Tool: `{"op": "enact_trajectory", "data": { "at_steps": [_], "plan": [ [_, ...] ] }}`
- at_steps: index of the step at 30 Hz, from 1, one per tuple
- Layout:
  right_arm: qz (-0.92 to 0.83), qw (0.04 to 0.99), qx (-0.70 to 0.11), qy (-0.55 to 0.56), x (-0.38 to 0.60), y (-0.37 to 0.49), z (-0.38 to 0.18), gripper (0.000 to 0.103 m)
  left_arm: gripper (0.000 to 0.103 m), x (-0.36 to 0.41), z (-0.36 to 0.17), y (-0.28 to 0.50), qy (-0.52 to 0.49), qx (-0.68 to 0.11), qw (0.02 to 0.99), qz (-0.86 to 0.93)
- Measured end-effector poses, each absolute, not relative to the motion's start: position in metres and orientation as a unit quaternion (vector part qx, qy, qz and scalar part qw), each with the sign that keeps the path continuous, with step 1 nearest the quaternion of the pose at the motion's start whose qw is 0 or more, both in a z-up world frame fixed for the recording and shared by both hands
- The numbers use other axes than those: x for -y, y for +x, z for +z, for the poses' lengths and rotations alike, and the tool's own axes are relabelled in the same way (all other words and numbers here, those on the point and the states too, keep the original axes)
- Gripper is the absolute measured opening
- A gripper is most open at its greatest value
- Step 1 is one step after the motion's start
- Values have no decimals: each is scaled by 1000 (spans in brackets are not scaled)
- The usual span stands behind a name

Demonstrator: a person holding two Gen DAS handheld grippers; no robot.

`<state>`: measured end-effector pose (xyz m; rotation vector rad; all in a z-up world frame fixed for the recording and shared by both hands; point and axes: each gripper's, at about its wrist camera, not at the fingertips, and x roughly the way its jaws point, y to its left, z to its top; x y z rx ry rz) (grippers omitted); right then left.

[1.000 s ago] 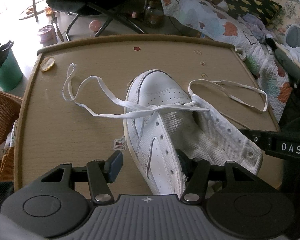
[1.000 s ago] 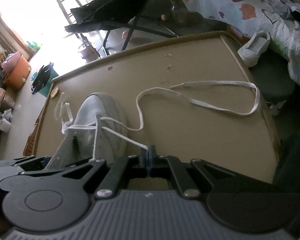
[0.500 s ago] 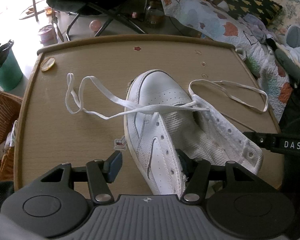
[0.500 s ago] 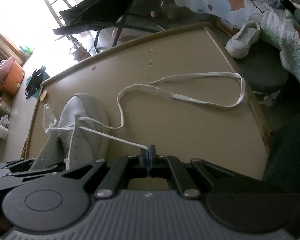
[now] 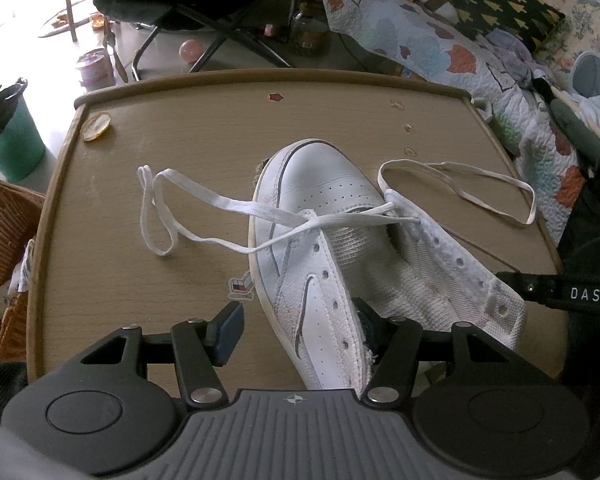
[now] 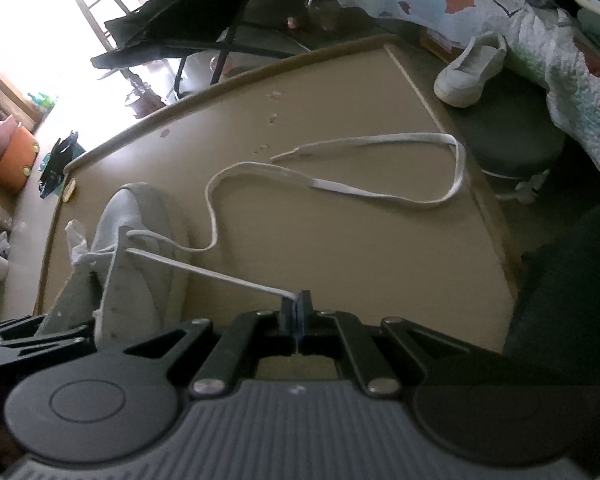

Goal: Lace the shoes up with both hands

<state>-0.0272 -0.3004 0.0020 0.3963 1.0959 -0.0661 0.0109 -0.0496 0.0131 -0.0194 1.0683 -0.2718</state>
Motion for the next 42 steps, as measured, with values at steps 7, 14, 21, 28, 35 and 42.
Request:
{"op": "enact_trajectory", "data": {
  "at_steps": [7,14,21,28,35,42],
  "plan": [
    [-14,834,-525,172,307,-29,3,1,62,48,12,11,-9,-508,852,-130],
    [56,838,-529,121,311,-31,12,1,63,47,12,11,-10,-508,851,-130],
    [139,833,-535,39,305,-34,24,1,67,46,12,11,-11,-508,852,-127],
    [196,826,-528,-19,295,-45,38,1,67,46,12,13,-8,-510,851,-126],
    [231,819,-523,-34,293,-58,44,1,67,46,12,14,-6,-513,849,-126],
    [241,817,-523,-42,295,-65,46,1,68,47,13,15,-5,-515,848,-125]
  ]
}}
